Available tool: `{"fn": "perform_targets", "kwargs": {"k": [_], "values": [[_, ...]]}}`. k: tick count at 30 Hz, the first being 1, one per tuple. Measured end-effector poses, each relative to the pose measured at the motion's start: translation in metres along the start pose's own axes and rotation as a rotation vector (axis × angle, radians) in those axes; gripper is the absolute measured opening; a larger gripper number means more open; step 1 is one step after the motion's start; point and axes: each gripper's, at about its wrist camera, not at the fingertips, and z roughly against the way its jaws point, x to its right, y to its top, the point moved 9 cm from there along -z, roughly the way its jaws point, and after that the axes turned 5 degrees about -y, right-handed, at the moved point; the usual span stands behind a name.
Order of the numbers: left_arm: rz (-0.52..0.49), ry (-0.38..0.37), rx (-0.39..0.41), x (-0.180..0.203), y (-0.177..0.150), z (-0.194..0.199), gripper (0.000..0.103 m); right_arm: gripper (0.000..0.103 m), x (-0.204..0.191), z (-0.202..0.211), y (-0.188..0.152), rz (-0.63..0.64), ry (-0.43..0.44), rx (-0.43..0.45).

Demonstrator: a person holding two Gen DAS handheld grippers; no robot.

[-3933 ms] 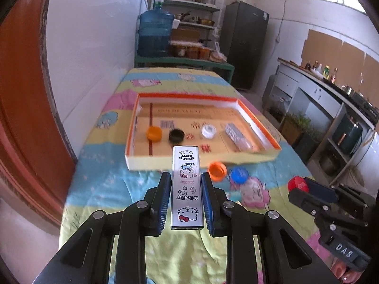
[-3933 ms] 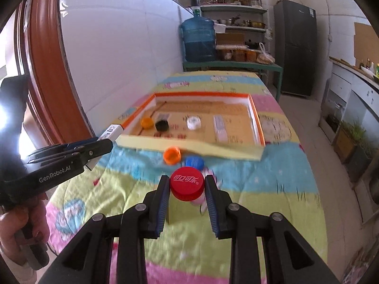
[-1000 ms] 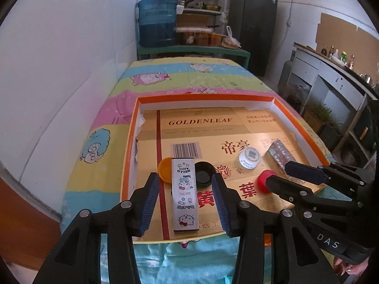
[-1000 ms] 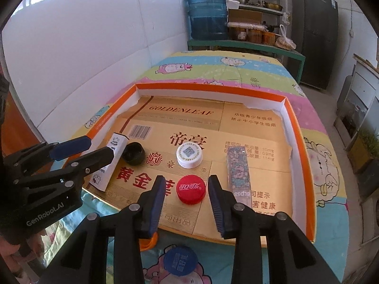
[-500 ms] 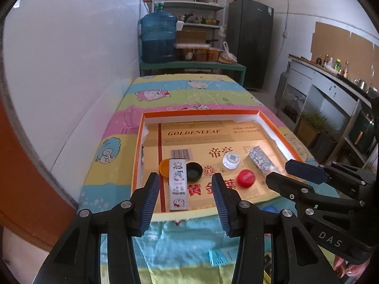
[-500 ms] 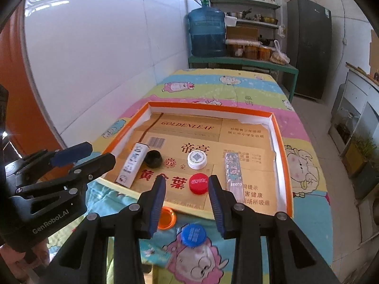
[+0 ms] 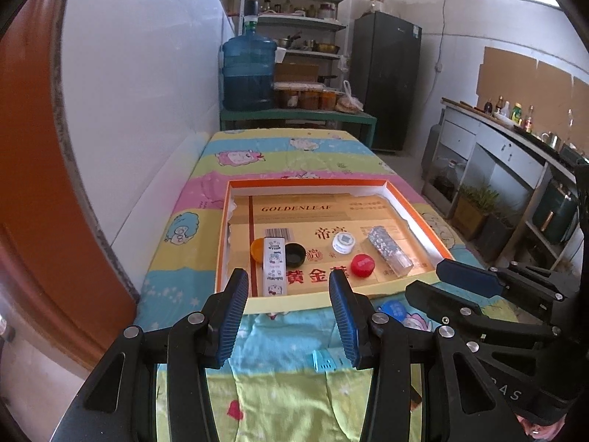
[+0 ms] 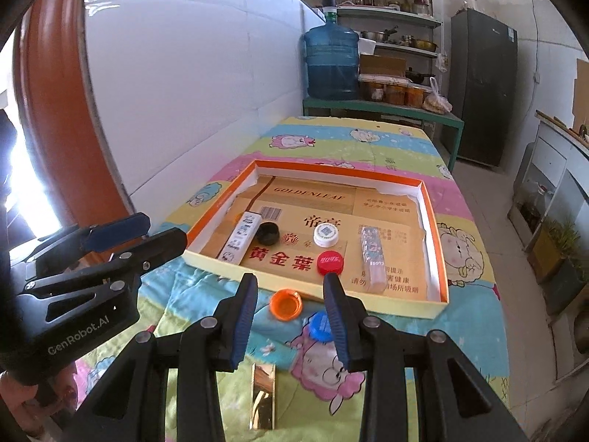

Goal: Organize rigid objects
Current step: 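Lift both tools out of the tray and move them toward the remaining items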

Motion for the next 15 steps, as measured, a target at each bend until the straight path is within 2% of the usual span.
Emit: {"fn": "perform_targets", "kwargs": {"k": [2,4,5,6,9,15], "values": [[0.006,-0.007,0.005,0.001,-0.004,0.007,0.047,0.037,-0.003,0.006,-0.004,-0.001,0.001,0.001],[0.007,-0.008,0.009,0.001,-0.007,0.012,0.047,0.041,-0.006,0.011,-0.008,0.0,0.009,-0.005],[0.007,-0.007,0.01,0.002,-0.008,0.014,0.051,0.049,-0.009,0.013,-0.012,0.001,0.014,-0.009],[0.007,-0.007,0.012,0.002,-0.009,0.015,0.057,0.051,-0.01,0.015,-0.014,0.002,0.015,-0.01],[0.008,-0.011,0.018,0.002,-0.014,0.02,0.06,0.051,-0.014,0.022,-0.021,0.006,0.01,-0.01],[0.03,-0.011,0.006,-0.005,-0.03,0.026,0.061,0.051,-0.013,0.023,-0.042,0.01,-0.004,-0.041]]}}
